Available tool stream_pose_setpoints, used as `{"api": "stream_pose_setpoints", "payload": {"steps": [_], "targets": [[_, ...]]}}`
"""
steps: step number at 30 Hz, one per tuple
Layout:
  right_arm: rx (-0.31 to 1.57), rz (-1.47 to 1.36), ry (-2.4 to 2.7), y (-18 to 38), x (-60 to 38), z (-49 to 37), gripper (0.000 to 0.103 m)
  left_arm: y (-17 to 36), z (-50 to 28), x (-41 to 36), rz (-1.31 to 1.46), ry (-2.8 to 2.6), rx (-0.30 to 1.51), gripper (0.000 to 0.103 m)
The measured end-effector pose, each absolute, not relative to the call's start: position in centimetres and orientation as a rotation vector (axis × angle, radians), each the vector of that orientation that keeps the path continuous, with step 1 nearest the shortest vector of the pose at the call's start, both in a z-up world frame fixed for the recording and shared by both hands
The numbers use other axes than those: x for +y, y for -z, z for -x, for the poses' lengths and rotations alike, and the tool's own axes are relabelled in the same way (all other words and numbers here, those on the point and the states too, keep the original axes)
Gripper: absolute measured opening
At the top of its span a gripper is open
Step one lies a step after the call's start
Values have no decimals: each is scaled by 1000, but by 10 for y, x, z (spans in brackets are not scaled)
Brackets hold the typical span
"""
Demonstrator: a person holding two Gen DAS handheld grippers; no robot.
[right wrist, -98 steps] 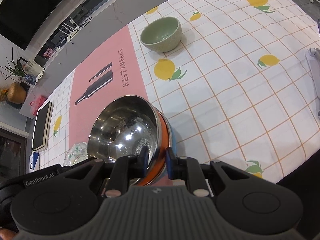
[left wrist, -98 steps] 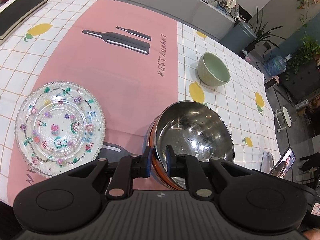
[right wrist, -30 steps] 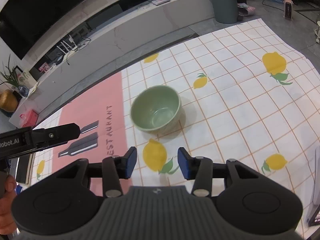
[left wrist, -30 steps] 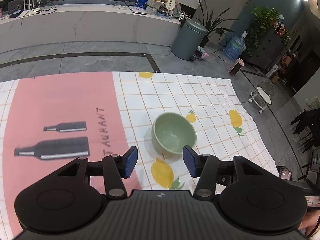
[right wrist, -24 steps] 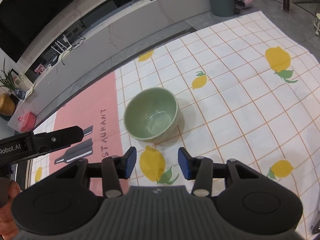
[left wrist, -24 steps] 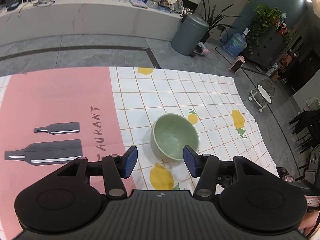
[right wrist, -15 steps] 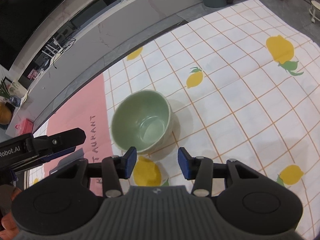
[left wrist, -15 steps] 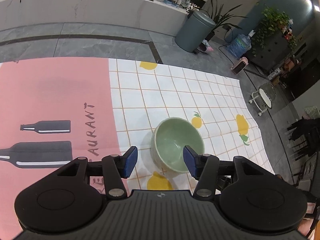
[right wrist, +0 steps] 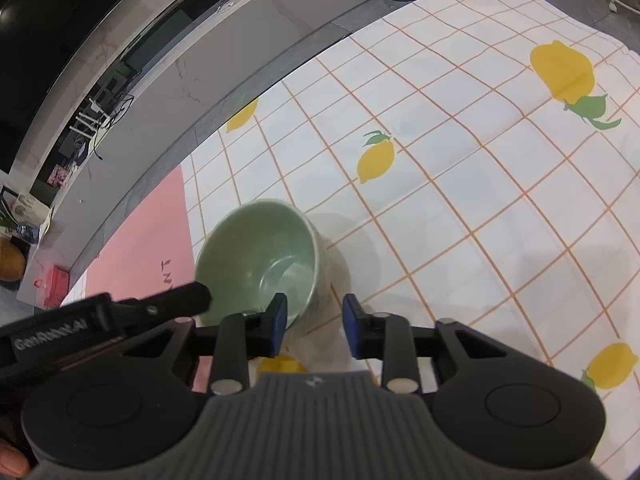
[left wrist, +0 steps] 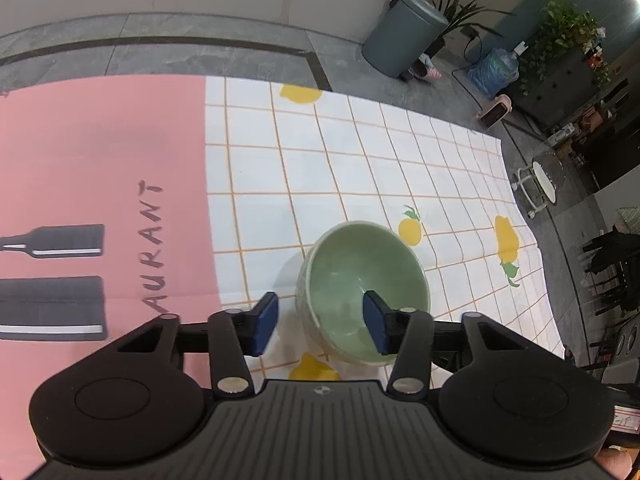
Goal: Organize plates and bowls
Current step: 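Move both grippers toward the pale green bowl rim, then close the right gripper on the green bowl rim while the left gripper also grips it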
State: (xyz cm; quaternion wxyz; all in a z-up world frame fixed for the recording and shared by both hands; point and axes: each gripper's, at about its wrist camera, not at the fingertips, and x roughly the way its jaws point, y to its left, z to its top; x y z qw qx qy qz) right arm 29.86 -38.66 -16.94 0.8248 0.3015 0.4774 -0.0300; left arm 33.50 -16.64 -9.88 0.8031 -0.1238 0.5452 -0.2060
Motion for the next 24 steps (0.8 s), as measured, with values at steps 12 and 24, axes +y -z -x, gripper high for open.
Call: {"api": "stream_pose_setpoints", "payload": {"steps": [12, 24], "targets": [[1035, -621, 83, 176, -384, -313, 14, 111, -343, -185, 156, 366, 1207, 12], [1052, -660, 78, 163, -377, -296, 11, 86, -325, -178, 127, 372, 1165, 10]]}}
